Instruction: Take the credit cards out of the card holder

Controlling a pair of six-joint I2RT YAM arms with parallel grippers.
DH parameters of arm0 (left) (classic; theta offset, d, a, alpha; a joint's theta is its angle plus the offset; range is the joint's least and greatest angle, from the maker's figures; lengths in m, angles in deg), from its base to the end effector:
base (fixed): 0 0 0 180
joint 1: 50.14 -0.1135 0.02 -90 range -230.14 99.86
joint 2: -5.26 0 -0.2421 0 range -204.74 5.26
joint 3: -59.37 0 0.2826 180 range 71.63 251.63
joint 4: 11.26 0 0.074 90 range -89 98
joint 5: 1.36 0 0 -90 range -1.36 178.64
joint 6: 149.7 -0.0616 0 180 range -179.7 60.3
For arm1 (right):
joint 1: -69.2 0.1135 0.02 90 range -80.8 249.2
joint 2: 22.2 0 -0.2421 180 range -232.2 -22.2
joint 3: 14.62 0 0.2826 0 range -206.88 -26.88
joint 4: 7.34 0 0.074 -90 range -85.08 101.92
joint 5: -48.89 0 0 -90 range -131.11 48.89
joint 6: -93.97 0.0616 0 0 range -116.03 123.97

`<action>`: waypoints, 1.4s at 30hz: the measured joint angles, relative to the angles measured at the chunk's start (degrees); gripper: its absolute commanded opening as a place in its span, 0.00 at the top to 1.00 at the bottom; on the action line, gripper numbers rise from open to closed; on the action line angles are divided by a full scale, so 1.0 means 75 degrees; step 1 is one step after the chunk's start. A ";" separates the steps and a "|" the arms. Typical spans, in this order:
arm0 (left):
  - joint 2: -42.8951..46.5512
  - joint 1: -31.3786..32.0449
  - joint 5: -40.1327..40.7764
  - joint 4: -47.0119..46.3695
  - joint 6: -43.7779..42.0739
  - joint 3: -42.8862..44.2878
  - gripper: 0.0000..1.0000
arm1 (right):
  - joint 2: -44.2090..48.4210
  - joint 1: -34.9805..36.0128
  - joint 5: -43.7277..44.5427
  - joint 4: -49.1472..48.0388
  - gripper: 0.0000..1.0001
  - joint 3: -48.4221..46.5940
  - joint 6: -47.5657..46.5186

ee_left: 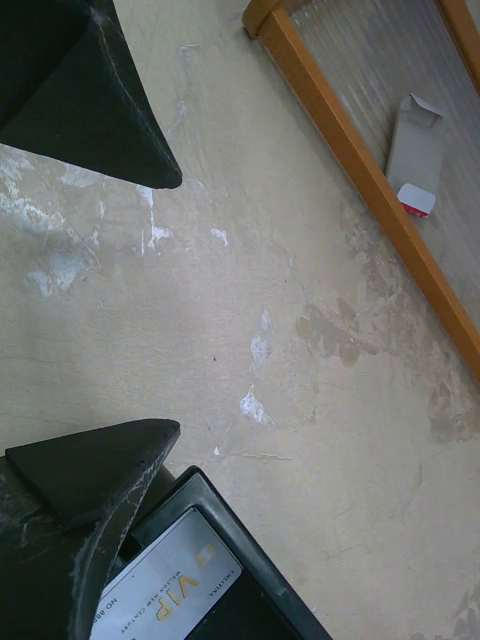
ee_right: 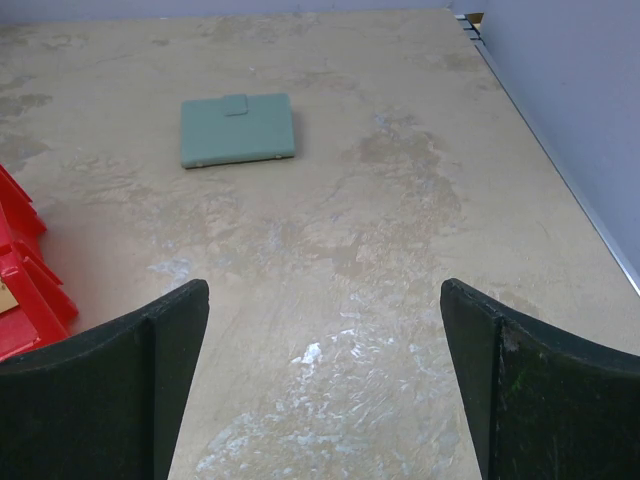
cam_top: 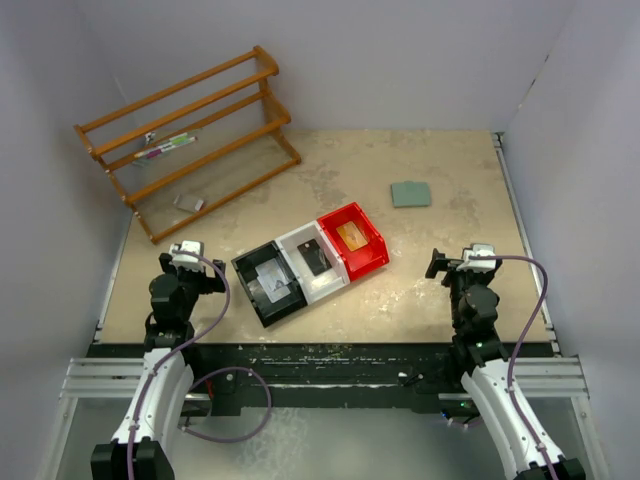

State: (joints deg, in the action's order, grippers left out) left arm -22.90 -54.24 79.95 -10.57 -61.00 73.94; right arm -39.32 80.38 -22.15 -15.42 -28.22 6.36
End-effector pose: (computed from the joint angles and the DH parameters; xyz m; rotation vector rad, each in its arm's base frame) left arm 0.2121 0.0059 0.1281 0.0628 1.8166 -0.0713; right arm 0.2026 0.0196 0.1779 0.1526 1.4880 -0.0557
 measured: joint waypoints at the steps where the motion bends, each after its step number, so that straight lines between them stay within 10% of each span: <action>1: 0.0000 0.0000 0.0000 0.0003 0.0000 0.0000 0.01 | 0.0000 0.0000 0.0000 0.0000 0.00 0.0000 0.0000; 21: -0.0009 0.0000 -0.0003 0.0216 0.0012 0.0134 0.01 | -0.0490 0.0000 0.0443 0.0501 0.00 -0.0624 0.0029; 34: -0.4570 0.0000 -0.0659 0.4514 -0.1781 0.6811 0.01 | -0.4549 -0.0003 0.1478 0.2873 0.00 -0.5872 0.3710; 42: -0.5152 0.0000 -0.1084 0.6988 -0.2725 0.7635 0.01 | -0.8105 0.0000 0.1107 0.4030 0.00 -0.7796 0.4459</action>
State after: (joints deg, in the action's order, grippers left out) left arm -61.54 -54.24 71.82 41.84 -81.43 131.21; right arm -100.10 80.38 -13.84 14.81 -86.69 39.80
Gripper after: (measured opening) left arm 0.991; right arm 0.996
